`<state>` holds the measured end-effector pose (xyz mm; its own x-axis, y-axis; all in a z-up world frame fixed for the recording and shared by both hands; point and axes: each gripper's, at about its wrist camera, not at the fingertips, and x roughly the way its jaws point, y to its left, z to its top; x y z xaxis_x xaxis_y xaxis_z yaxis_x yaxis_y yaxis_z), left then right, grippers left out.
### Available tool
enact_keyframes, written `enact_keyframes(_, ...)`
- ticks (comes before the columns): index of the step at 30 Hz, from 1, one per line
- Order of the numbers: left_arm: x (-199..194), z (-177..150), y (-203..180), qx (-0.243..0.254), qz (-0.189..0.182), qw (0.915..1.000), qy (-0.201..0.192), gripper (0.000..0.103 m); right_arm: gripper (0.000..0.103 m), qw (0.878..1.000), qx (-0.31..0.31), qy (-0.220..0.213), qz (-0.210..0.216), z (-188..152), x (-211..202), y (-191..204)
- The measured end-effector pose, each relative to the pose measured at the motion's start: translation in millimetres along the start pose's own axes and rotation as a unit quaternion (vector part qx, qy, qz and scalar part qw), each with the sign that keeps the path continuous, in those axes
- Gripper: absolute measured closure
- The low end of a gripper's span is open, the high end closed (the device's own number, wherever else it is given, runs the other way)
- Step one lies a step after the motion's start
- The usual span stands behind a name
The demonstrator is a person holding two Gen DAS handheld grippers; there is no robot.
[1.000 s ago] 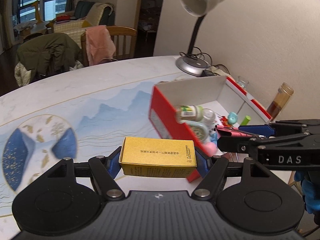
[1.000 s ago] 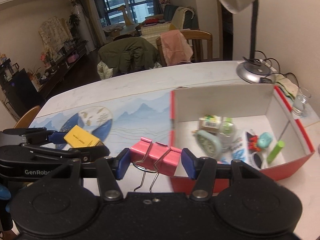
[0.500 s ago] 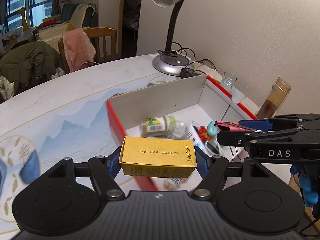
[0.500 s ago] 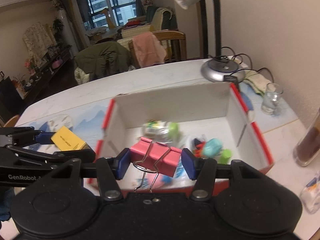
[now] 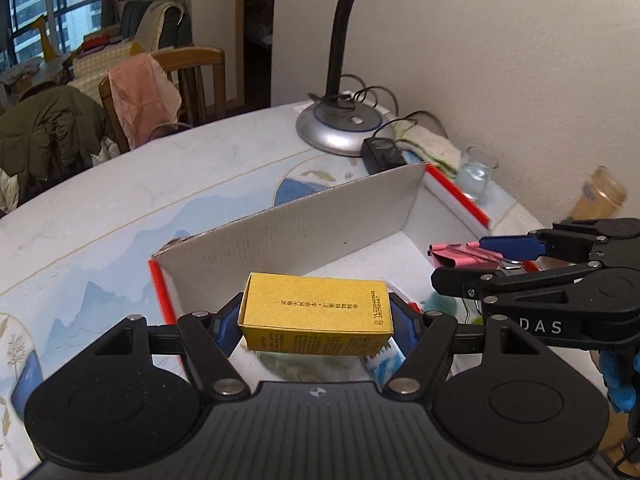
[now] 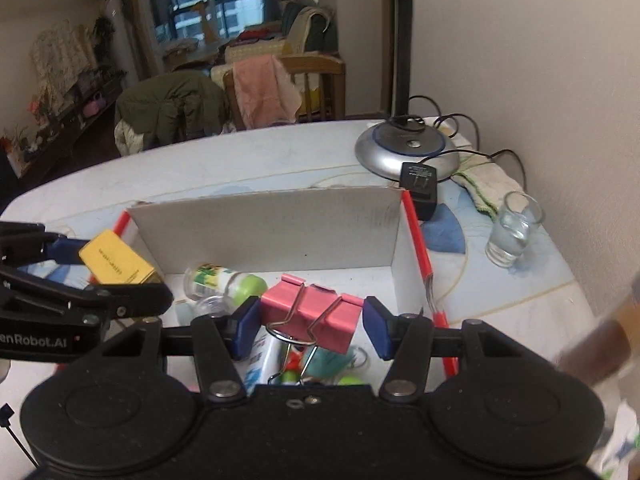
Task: Organize rigid objects
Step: 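Carry the yellow box and pink clip into the shoebox and open both tools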
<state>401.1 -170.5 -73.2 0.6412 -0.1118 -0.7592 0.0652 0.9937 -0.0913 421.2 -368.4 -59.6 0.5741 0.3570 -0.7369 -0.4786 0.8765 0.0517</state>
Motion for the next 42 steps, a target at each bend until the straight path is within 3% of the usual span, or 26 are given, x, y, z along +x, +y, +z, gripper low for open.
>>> enact_keyframes(8,44.6,17.9,4.8,-0.023,0.016,0.9992,0.027,0.031,0.049,0.999,-0.035,0.021,0.002,12.4,38.9,-11.9)
enact_keyframes(20,83.5,26.9,9.5,-0.045,0.017,0.9969,0.063,0.031,0.049,0.991,-0.115,0.066,0.025,7.5,64.8,3.3)
enact_keyframes(31,94.4,25.8,7.6,-0.053,0.021,0.9954,0.076,0.031,0.05,0.987,-0.132,0.091,0.027,5.5,67.9,9.3)
enact_keyframes(38,96.1,28.0,9.1,-0.06,0.031,0.9947,0.077,0.03,0.039,0.988,-0.125,0.087,0.022,5.0,64.9,7.7)
enact_keyframes(42,91.0,26.7,12.4,-0.065,0.032,0.9949,0.07,0.03,0.038,0.99,-0.116,0.078,0.017,2.9,59.3,5.6)
